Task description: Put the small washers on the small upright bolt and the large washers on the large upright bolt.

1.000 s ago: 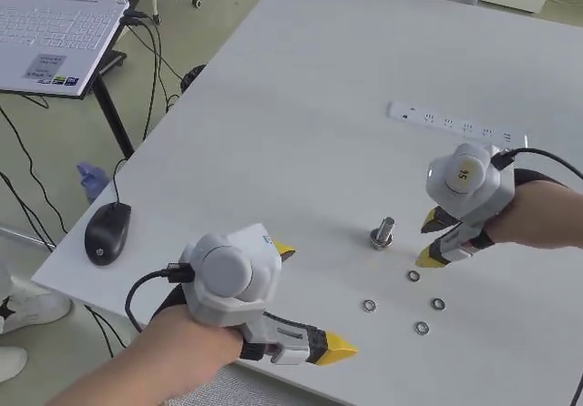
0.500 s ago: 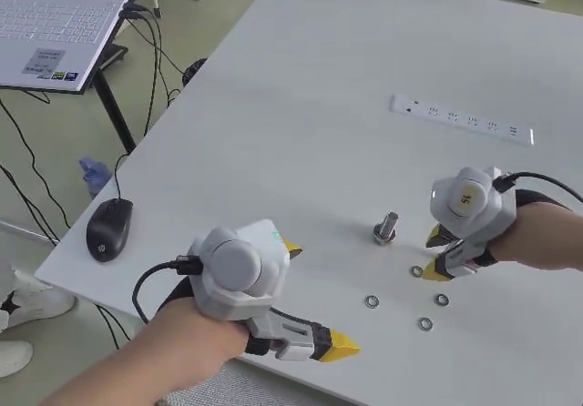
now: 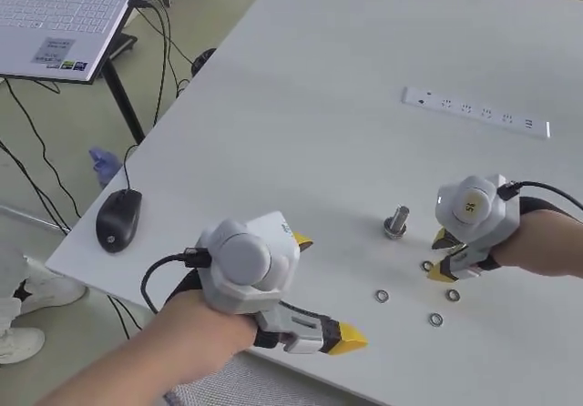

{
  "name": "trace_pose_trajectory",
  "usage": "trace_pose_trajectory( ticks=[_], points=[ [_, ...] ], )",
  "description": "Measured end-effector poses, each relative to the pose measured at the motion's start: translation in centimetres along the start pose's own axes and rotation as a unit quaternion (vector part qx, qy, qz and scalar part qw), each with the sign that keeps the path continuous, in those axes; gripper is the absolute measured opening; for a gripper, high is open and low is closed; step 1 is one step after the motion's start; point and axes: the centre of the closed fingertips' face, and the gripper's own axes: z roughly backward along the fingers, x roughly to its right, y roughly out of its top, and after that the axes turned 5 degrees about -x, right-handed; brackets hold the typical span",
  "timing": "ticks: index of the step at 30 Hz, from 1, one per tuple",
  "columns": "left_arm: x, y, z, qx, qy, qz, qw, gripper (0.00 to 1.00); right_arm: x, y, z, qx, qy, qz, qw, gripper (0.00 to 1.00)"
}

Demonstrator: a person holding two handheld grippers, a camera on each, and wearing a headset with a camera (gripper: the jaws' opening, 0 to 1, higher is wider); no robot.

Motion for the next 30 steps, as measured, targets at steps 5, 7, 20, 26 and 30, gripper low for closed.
trace_pose_trajectory(
  ticks=[5,7,20,26,30],
  points=[
    [0.05,-0.11,-0.1,-0.004,-0.002,0.0,1.0,0.84,0.03,0.1,-0.24,-0.002,0.003,0.0,1.0,0.31],
    [0.12,-0.05,-0.14,-0.004,-0.003,0.0,1.0,0.84,0.09,0.07,-0.29,-0.004,0.003,0.001,1.0,0.31],
    [0.22,0.17,-0.45,-0.003,-0.008,-0.001,1.0,0.82,0.62,-0.42,-0.64,-0.007,-0.008,0.011,0.9999,0.26],
    [0.18,0.18,-0.51,-0.003,-0.009,-0.001,1.0,0.81,0.49,-0.4,-0.61,-0.005,-0.011,0.015,0.9998,0.25],
    [0.16,0.01,-0.56,-0.006,-0.009,-0.002,0.9999,0.8,0.47,-0.38,-0.57,-0.005,-0.009,0.013,0.9999,0.25]
  ],
)
